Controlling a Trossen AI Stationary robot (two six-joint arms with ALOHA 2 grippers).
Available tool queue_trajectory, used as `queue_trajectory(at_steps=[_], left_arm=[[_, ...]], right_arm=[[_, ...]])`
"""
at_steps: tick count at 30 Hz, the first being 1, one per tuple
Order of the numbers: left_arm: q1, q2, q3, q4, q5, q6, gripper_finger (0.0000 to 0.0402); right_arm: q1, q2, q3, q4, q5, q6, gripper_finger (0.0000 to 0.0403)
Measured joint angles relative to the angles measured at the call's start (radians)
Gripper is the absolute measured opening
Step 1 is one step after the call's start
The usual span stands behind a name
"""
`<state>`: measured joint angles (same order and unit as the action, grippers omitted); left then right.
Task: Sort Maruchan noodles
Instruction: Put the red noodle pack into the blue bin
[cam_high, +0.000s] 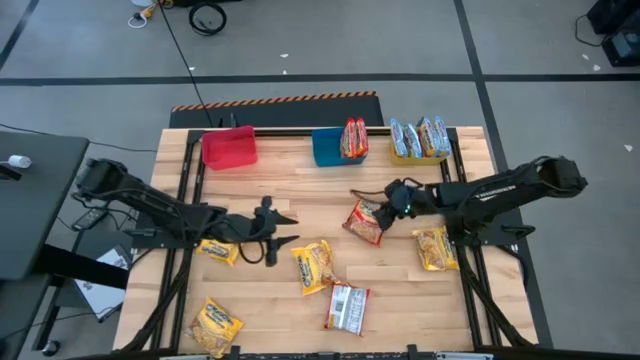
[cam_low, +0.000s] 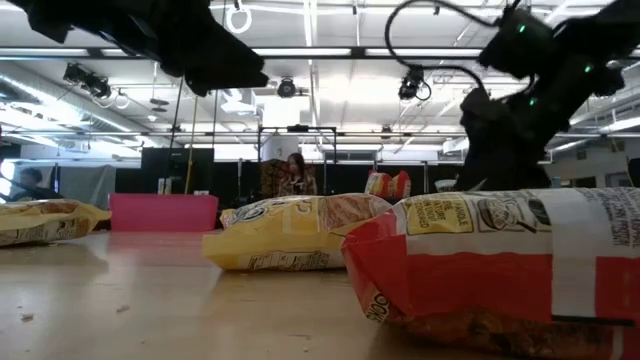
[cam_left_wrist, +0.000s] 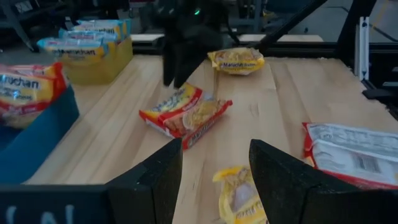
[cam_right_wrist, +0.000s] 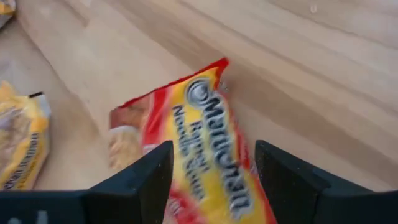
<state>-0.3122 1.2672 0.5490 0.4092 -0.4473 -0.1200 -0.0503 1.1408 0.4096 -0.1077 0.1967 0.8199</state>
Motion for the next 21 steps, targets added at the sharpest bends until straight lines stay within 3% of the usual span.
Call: queue_trajectory(at_steps=[6, 11, 16, 21], left_arm=[[-0.008, 0.055, 0.0, 0.054, 0.0, -0.027, 0.0189], [-0.069, 0.044, 0.0, 0.005, 0.0, -0.017, 0.0189], [-0.145, -0.023, 0.056, -0.181, -0.071, 0.014, 0.0189], [-0.188, -0.116, 0.101, -0.399, -0.164, -0.002, 0.0189]], right_arm=[[-0.141, 0.074, -0.046, 0.177, -0.154, -0.201, 0.0285], [-0.174, 0.161, -0.048, 0.222, -0.271, -0.281, 0.0305], [-0.17, 0.261, -0.043, 0.335, -0.316, -0.327, 0.028], [-0.143, 0.335, -0.042, 0.468, -0.312, -0.378, 0.0217]])
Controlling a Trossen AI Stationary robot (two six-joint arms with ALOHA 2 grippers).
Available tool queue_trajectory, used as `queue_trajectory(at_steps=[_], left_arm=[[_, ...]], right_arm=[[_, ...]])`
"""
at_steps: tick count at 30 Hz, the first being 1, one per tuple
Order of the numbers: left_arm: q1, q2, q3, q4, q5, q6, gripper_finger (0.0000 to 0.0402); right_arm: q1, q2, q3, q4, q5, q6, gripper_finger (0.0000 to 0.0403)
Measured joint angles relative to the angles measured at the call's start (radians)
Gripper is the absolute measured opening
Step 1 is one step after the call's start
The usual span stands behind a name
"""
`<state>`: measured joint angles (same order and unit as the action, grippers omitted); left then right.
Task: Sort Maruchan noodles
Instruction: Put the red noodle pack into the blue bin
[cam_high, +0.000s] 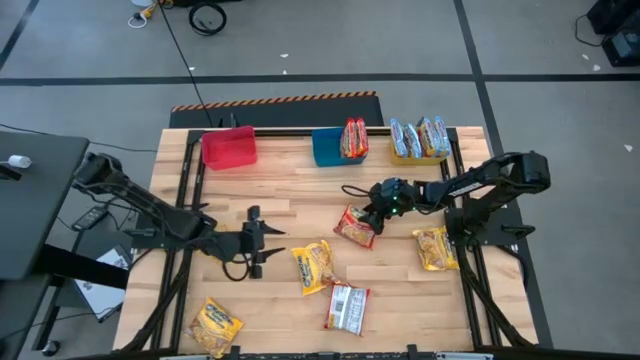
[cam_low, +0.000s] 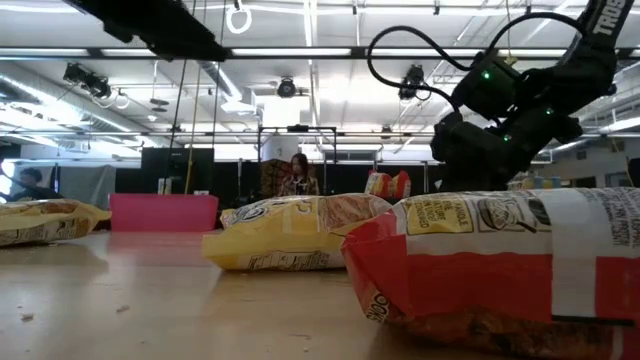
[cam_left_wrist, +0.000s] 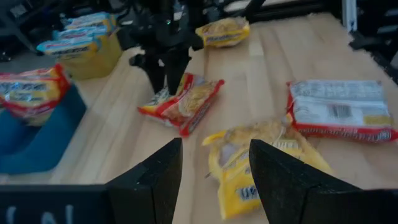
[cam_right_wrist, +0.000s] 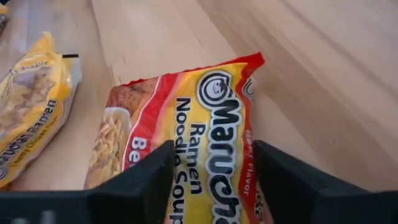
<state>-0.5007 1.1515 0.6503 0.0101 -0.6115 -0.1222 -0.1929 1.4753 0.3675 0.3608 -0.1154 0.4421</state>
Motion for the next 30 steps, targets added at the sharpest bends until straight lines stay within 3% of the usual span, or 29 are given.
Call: queue_trajectory(at_steps=[6, 8, 10, 16, 20, 28, 30], left_arm=[[0.006, -0.122, 0.001, -0.186, -0.011, -0.072, 0.0189], [0.021, -0.162, 0.0, -0.245, -0.02, -0.092, 0.0189], [0.042, -0.198, 0.0, -0.298, -0.023, -0.1, 0.0189], [0.121, -0.243, 0.0, -0.325, -0.019, 0.015, 0.0189], [0.194, -0.244, 0.001, -0.323, 0.006, 0.03, 0.0189], [0.307, -0.243, 0.001, -0.315, 0.014, 0.068, 0.0189], [0.319, -0.243, 0.001, -0.316, 0.041, 0.075, 0.0189]], right_arm=[[0.047, 0.02, 0.069, -0.041, 0.073, -0.062, 0.0087], [0.065, 0.014, 0.123, -0.118, 0.085, -0.084, 0.0034], [0.085, 0.01, 0.197, -0.215, 0.133, -0.101, 0.0011], [0.149, 0.021, 0.502, -0.522, 0.454, -0.174, 0.0005], [0.167, 0.056, 0.688, -0.631, 0.659, -0.173, 0.0005], [0.049, 0.207, 0.964, -0.647, 0.885, -0.167, 0.0002], [-0.002, 0.253, 1.015, -0.676, 0.886, -0.136, 0.0002]])
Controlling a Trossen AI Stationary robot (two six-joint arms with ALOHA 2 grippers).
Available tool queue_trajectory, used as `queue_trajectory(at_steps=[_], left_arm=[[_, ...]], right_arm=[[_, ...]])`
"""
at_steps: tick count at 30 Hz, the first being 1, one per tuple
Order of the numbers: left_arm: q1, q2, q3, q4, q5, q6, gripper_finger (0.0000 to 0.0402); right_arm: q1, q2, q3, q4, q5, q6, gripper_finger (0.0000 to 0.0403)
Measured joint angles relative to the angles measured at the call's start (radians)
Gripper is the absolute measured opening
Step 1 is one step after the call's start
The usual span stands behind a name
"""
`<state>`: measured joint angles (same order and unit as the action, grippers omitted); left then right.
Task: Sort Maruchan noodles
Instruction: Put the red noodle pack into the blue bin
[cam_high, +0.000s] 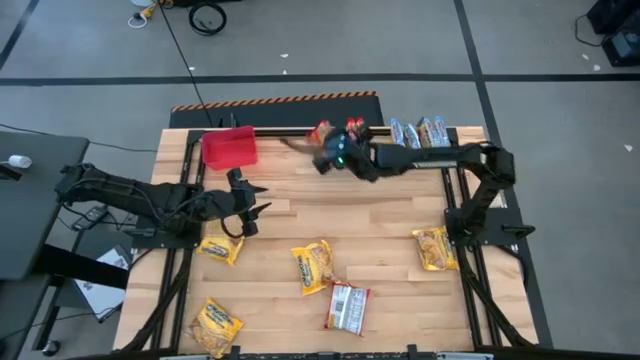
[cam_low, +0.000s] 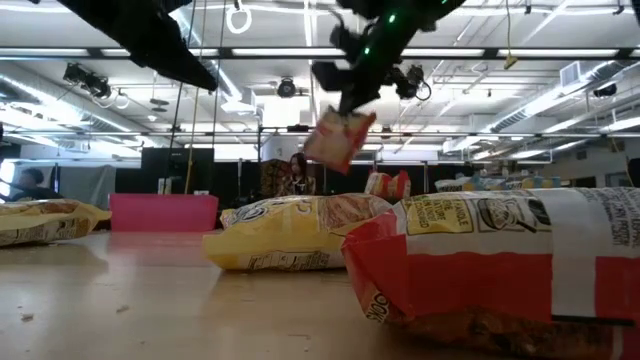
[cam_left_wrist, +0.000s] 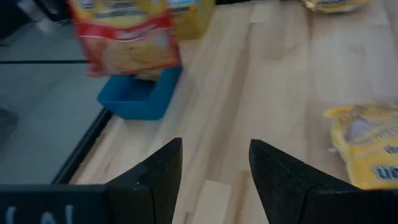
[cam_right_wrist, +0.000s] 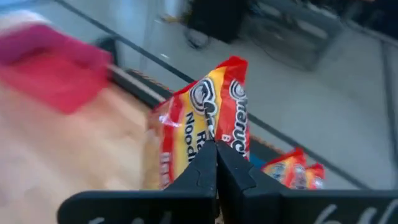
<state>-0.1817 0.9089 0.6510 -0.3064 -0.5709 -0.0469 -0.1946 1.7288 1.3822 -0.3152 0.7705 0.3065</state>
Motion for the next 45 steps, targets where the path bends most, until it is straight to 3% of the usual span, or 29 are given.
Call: queue_trajectory(at_steps=[5, 13, 20, 25, 31, 34, 40, 45], left_arm=[[0.005, 0.0, 0.0, -0.001, 0.077, -0.01, 0.0189], [0.003, 0.0, 0.0, -0.019, 0.143, -0.043, 0.0189], [0.016, 0.0, -0.001, -0.009, 0.15, -0.06, 0.0189], [0.094, 0.027, -0.031, 0.178, 0.156, -0.065, 0.0189], [0.25, 0.142, -0.036, 0.31, 0.294, -0.046, 0.0189], [0.291, 0.195, -0.036, 0.347, 0.312, -0.038, 0.0189], [0.29, 0.239, -0.036, 0.359, 0.321, -0.042, 0.0189], [0.271, 0.215, -0.036, 0.362, 0.406, -0.111, 0.0189]], right_arm=[[-0.115, 0.108, 0.066, -0.052, -0.015, 0.106, 0.0002], [-0.227, 0.196, 0.069, -0.167, -0.136, 0.278, 0.0002], [-0.228, 0.178, 0.07, -0.185, -0.135, 0.286, 0.0003], [-0.228, 0.169, 0.07, -0.182, -0.136, 0.27, 0.0003], [-0.234, 0.165, 0.07, -0.194, -0.122, 0.267, 0.0004], [-0.234, 0.166, 0.07, -0.206, -0.085, 0.275, 0.0008], [-0.223, 0.167, 0.07, -0.225, -0.072, 0.304, 0.0021], [-0.176, 0.167, 0.07, -0.225, -0.003, 0.31, 0.0023]])
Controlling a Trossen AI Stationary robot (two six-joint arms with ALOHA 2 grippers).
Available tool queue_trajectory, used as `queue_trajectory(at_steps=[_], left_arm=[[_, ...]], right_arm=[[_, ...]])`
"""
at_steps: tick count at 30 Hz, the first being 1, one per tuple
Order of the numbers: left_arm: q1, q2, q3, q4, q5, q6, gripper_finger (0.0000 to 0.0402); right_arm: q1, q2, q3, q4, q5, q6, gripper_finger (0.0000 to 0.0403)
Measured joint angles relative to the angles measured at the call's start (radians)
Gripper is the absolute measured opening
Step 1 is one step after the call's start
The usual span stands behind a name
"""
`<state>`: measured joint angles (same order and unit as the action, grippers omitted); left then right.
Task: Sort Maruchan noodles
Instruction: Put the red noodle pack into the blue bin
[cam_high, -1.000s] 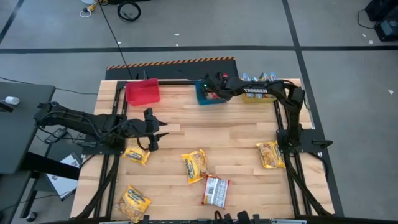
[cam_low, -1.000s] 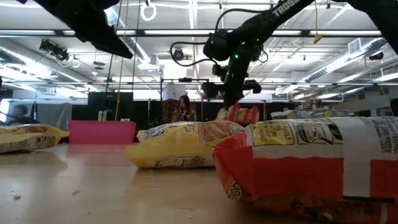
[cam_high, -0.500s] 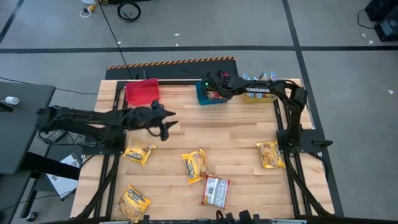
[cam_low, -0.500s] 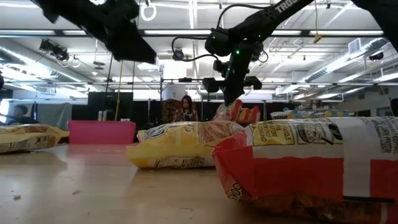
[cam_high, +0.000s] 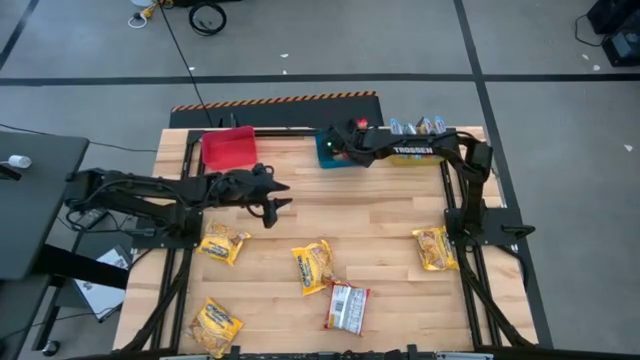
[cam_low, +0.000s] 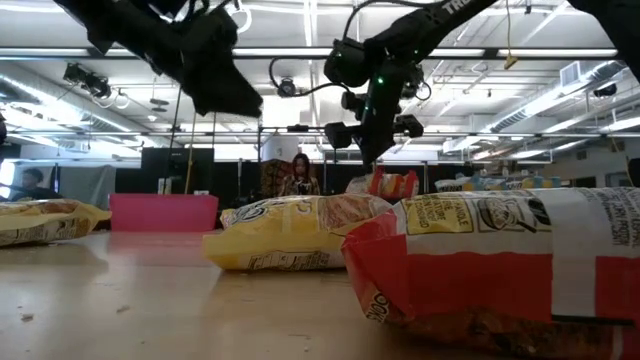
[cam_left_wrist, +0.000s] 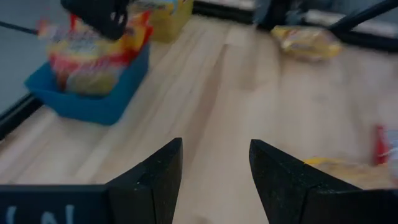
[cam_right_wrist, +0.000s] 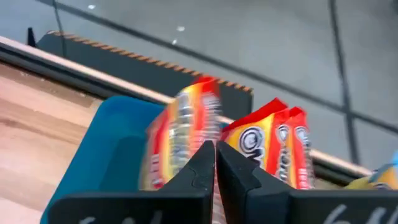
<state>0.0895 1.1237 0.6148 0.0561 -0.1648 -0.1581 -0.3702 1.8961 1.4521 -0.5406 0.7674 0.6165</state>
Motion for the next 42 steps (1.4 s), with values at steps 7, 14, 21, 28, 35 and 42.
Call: queue_trajectory(at_steps=[7, 14, 21, 28, 35, 42], left_arm=[[-0.059, -0.122, 0.0, -0.054, 0.017, -0.015, 0.0189], [-0.242, -0.17, -0.1, 0.204, 0.008, -0.105, 0.0189], [-0.446, -0.168, -0.296, 0.432, -0.014, -0.041, 0.0189], [-0.564, -0.168, -0.34, 0.477, -0.047, -0.055, 0.0189], [-0.608, -0.168, -0.305, 0.482, -0.049, -0.042, 0.0189], [-0.636, -0.168, -0.3, 0.46, -0.049, -0.042, 0.0189]], right_arm=[[0.098, -0.075, -0.001, -0.013, 0.067, -0.165, 0.0043], [0.445, -0.154, -0.058, -0.027, -0.113, -0.403, 0.0083], [0.815, -0.116, -0.189, 0.11, -0.44, -0.461, 0.0083], [0.934, 0.034, -0.094, 0.091, -0.497, -0.465, 0.0115], [0.885, 0.187, 0.167, -0.125, -0.672, -0.513, 0.0175], [0.922, 0.276, 0.352, -0.479, -0.723, -0.659, 0.0212]])
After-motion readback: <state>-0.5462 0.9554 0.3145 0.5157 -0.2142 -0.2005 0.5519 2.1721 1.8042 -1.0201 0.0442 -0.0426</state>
